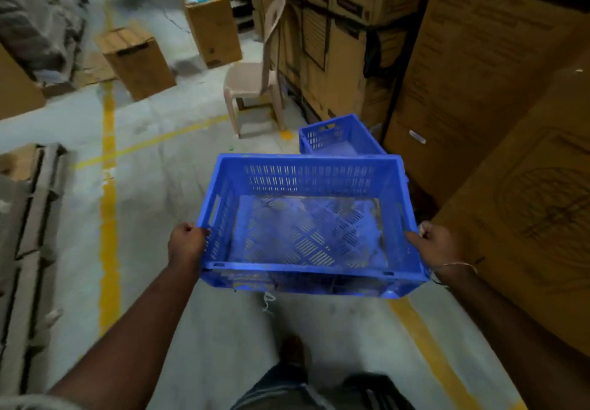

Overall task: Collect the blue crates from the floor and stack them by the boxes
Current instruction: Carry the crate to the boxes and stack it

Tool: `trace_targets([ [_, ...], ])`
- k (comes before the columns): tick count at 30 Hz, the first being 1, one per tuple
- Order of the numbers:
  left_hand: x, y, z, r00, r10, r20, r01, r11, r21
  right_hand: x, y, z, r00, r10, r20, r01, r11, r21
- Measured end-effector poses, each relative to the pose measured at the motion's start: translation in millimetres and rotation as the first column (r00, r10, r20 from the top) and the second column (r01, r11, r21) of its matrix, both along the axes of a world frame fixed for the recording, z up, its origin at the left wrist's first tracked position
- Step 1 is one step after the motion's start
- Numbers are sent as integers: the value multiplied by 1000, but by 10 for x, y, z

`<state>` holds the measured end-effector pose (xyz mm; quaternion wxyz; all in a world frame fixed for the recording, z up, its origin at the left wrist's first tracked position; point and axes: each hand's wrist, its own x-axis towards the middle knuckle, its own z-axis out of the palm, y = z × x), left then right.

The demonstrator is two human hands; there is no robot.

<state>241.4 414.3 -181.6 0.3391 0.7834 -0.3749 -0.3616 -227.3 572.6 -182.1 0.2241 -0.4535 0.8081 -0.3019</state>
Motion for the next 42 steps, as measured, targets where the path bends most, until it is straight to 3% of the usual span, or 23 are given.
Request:
trace_targets([
  [6, -652, -1800, 205, 978, -200, 52, 202, 979, -30, -281, -877, -121, 977, -213, -23, 211, 976, -57],
  [12, -1654, -3430, 92, 923, -373, 98, 379, 924, -54, -707, -1775, -399, 893, -438, 101, 446, 892, -75],
  [19, -2507, -4821, -22, 863, -494, 111, 496, 869, 11, -966, -2583, -572, 793, -579, 188, 587, 809, 18],
  [24, -3163, -5760, -290, 769, -632, 91, 629, 775, 64, -1016, -3013, -722, 717, -672, 185, 668, 738, 95],
  [34, -4137, -7087, -997, 451, -888, 85, 867, 459, 196, -463, -3721, -960, 478, -876, 64, 823, 473, 316],
  [42, -4322, -7445, -1474, 382, -924, -11, 903, 371, 217, -69, -4030, -1102, 376, -926, 25, 846, 354, 399],
])
